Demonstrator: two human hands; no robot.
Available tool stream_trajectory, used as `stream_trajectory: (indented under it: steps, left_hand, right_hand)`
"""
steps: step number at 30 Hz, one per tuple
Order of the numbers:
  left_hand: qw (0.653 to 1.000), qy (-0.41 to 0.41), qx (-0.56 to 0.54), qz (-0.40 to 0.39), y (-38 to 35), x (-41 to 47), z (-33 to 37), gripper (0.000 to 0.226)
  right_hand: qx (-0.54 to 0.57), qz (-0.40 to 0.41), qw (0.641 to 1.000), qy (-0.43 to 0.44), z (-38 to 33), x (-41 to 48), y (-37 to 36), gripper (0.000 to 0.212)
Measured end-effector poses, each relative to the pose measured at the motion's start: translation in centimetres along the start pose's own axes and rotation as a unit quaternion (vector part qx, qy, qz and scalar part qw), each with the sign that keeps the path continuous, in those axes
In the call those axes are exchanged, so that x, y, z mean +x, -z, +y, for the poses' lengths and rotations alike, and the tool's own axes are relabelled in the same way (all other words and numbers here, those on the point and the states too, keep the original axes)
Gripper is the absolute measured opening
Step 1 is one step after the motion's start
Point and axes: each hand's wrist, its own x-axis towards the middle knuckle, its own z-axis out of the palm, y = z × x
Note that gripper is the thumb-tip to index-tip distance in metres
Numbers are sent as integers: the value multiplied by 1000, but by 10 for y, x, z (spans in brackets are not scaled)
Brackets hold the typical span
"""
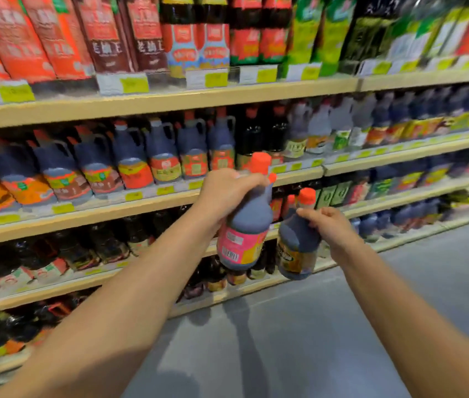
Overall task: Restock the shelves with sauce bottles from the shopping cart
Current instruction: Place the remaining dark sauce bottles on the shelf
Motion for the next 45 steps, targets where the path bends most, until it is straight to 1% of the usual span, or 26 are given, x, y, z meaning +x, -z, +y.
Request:
stream_trajectory:
  steps: [2, 5, 8, 12, 14, 18, 22, 27, 31, 34, 39, 41, 45]
  left_hand:
    - [1000, -4, 1, -17, -44, 5, 13, 40]
    - [998, -10, 19, -52, -111, 11, 26, 42]
    - [998, 7, -35, -47, -173, 13, 35, 54]
    - [995, 25, -64, -75, -243, 17, 56, 57]
    - [995, 13, -45, -89, -274, 25, 66, 53]
    - [991, 1, -13, -130, -330, 46, 83, 46]
    - [988, 12, -16, -155, -385, 72, 100, 47]
    - [982, -3, 1, -189, -461, 121, 120, 49]
    - [978, -6, -10, -207, -524, 157, 140, 49]
    - [975, 10, -25, -222, -566, 182, 158, 49]
    - [967, -6, 0, -256, -635, 220, 187, 42]
    - [967, -6, 0, -255, -666, 235, 197, 44]
    - [970, 1, 1, -243, -724, 260, 212, 49]
  right_hand:
    - [-9, 22, 1000, 0, 2, 1, 44, 31]
    - [-7, 55, 998, 1, 5, 4, 111, 35]
    - [-5, 68, 998, 11, 10, 8, 171, 34]
    - [23, 126, 992, 13, 15, 18, 239, 32]
    - [42, 145, 989, 14, 18, 26, 269, 29]
    - [58, 179, 982, 9, 26, 48, 321, 32]
    - [55, 218, 974, -10, 36, 82, 366, 28]
    - [41, 241, 969, -26, 43, 131, 428, 26]
    - [22, 243, 969, -30, 39, 170, 479, 22]
    - [15, 268, 963, -24, 38, 201, 523, 31]
    - [-5, 311, 950, -12, 36, 251, 592, 40]
    - [-20, 326, 945, 0, 37, 273, 621, 44]
    - [-38, 317, 948, 17, 48, 317, 677, 43]
